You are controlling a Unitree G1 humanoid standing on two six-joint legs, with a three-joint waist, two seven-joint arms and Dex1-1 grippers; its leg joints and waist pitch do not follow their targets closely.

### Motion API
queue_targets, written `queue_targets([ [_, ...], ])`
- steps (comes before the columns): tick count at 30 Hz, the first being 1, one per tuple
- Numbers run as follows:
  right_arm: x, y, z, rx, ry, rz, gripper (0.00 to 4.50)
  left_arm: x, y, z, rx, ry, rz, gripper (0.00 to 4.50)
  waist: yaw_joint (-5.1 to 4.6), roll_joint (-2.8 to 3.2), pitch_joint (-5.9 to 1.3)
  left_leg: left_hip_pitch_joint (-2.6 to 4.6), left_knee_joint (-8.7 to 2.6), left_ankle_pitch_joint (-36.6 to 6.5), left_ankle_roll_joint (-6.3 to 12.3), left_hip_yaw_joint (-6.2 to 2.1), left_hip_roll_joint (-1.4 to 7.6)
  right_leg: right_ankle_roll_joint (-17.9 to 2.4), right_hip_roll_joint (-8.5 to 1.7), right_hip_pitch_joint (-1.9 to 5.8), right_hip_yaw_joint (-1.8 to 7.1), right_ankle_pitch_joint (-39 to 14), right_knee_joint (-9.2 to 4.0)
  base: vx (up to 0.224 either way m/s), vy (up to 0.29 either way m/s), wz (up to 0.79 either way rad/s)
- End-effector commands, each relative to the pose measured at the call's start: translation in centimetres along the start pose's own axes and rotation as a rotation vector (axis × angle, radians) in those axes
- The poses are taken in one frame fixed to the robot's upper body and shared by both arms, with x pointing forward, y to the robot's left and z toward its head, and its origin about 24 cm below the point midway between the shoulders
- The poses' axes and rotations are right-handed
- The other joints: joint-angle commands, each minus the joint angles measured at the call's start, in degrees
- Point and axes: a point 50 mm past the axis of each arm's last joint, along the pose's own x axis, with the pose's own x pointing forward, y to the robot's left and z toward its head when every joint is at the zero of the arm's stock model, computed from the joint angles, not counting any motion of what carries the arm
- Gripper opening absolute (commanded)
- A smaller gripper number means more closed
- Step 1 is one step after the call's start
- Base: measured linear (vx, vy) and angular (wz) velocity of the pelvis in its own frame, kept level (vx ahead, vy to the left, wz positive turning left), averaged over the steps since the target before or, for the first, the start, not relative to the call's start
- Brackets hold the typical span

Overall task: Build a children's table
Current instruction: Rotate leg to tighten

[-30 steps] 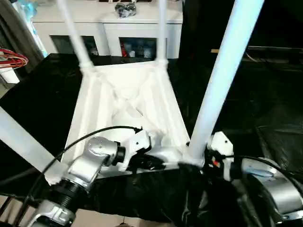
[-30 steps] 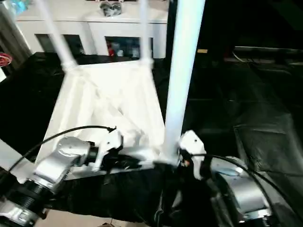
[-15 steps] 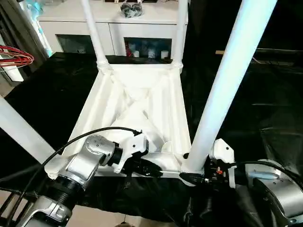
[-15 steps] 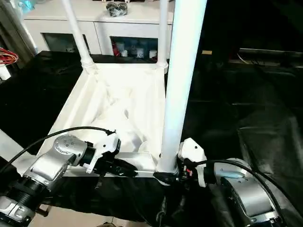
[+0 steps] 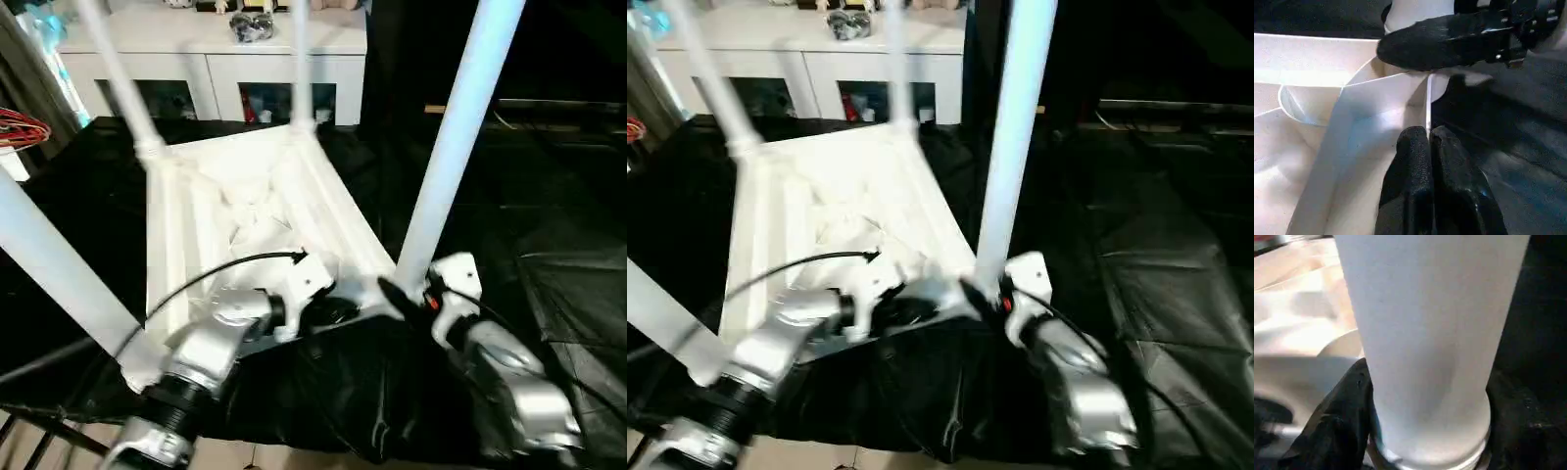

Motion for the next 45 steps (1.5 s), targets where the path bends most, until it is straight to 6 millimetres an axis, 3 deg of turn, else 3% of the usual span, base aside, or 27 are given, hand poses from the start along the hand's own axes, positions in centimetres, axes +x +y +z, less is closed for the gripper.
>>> queue_targets([
  [1, 1.4, 4.5, -0.4, 0.04, 0.005, 0.199, 2.7, 2.5, -2.6, 2.1, 0.023, -0.099, -0.1, 0.0, -0.04, -1.19, -2.74, 0.8, -4.28, -9.46, 2.37, -2.01, 3.36, -11.35, -3.58, 1.29, 2.26, -3.12, -4.69, 0.0, 0.0, 0.0],
  [2, 1.4, 4.7, -0.2, 0.041, -0.005, 0.218, 3.05, 2.6, -2.7, 2.1, 0.023, -0.099, -0.104, 0.0, 0.07, -0.98, -2.8, 0.88, -4.21, -9.02, 2.74, -1.99, 3.39, -11.47, -3.62, 1.27, 2.25, -2.18, -4.65, 0.0, 0.0, 0.0],
  [5, 1.2, 4.6, 0.1, 0.028, -0.017, 0.248, 3.05, 2.6, -2.7, 2.1, 0.036, -0.094, -0.119, 0.0, 0.12, -1.09, -2.75, 0.78, -4.17, -8.13, 3.87, -1.93, 3.33, -11.78, -3.59, 1.36, 2.14, -0.65, -4.62, 0.0, 0.0, 0.0],
  [7, 1.0, 4.4, 0.2, 0.004, -0.016, 0.268, 3.47, 2.3, -2.7, 1.9, 0.055, -0.081, -0.139, 0.0, 0.16, -1.03, -2.62, 0.89, -4.34, -9.82, 3.66, -1.95, 3.47, -11.83, -3.61, 1.32, 2.13, -3.37, -4.9, 0.0, 0.0, 0.0],
  [12, 0.1, 2.9, 0.7, -0.1, 0.005, 0.335, 3.47, 1.2, -2.0, 1.1, 0.092, -0.016, -0.177, 0.0, 0.3, -0.92, -2.73, 0.85, -4.25, -9.05, 3.85, -1.98, 3.49, -11.94, -3.58, 1.44, 2.14, -1.39, -4.69, 0.0, 0.0, 0.0],
  [17, -1.7, 1.2, 0.9, -0.196, 0.067, 0.491, 3.47, -0.6, -1.1, -0.1, 0.151, 0.089, -0.256, 0.0, 0.66, -0.98, -2.94, 0.92, -3.83, -7.52, 5.67, -1.89, 3.57, -12.96, -3.61, 1.59, 2.03, 2.09, -4.32, 0.0, 0.0, 0.0],
  [23, -3.1, 0.0, 0.9, -0.259, 0.145, 0.594, 3.47, -2.2, -0.2, -0.9, 0.225, 0.185, -0.323, 0.0, 0.88, -1.02, -2.59, 1.1, -4.25, -10.7, 4.6, -1.91, 3.86, -13.5, -3.72, 1.44, 2.05, -2.68, -4.62, 0.0, 0.0, 0.0],
  [27, -3.3, -0.3, 0.9, -0.266, 0.154, 0.602, 3.47, -2.4, 0.5, -0.6, 0.213, 0.174, -0.259, 0.0, 0.98, -1.07, -2.63, 1.24, -4.27, -10.87, 3.84, -1.88, 3.87, -13.84, -3.78, 1.34, 2.1, -3.3, -4.64, 0.0, 0.0, 0.0],
  [29, -3.3, -0.3, 0.9, -0.266, 0.154, 0.603, 3.47, -2.5, 0.6, -0.5, 0.2, 0.167, -0.257, 0.44, 1.05, -1.12, -2.74, 1.07, -4.15, -9.75, 4.18, -1.89, 3.82, -14.12, -3.88, 1.46, 2.08, -2.13, -4.46, 0.0, 0.0, 0.0],
  [33, -3.3, -0.3, 0.9, -0.267, 0.156, 0.608, 3.47, -2.8, 0.6, -0.7, 0.198, 0.177, -0.261, 0.69, 1.01, -1.13, -2.89, 0.83, -3.98, -8.09, 5.06, -1.95, 3.79, -14.28, -3.91, 1.59, 1.99, 0.1, -4.19, 0.0, 0.0, 0.0],
  [35, -3.4, -0.2, 0.8, -0.268, 0.158, 0.615, 3.47, -3.1, 0.8, -1.0, 0.211, 0.199, -0.253, 1.03, 0.8, -1.27, -2.89, 0.84, -3.91, -7.76, 5.47, -1.92, 3.72, -14.55, -3.81, 1.6, 1.92, 1.14, -4.14, 0.0, 0.0, 0.0],
  [44, -3.5, -0.2, 0.8, -0.271, 0.163, 0.629, 3.47, -4.0, 0.9, -1.2, 0.186, 0.196, -0.281, 1.03, 0.64, -1.22, -2.78, 0.95, -4.02, -9.06, 5.13, -1.85, 3.75, -14.77, -3.75, 1.47, 1.96, -1.17, -4.27, 0.0, 0.0, 0.0],
  [45, -3.5, -0.2, 0.7, -0.27, 0.164, 0.63, 3.47, -4.1, 0.9, -1.2, 0.179, 0.189, -0.287, 0.86, 0.59, -1.33, -2.75, 0.99, -4.03, -9.26, 5.05, -1.82, 3.75, -14.81, -3.73, 1.44, 1.96, -1.15, -4.28, 0.0, 0.0, 0.0],
])
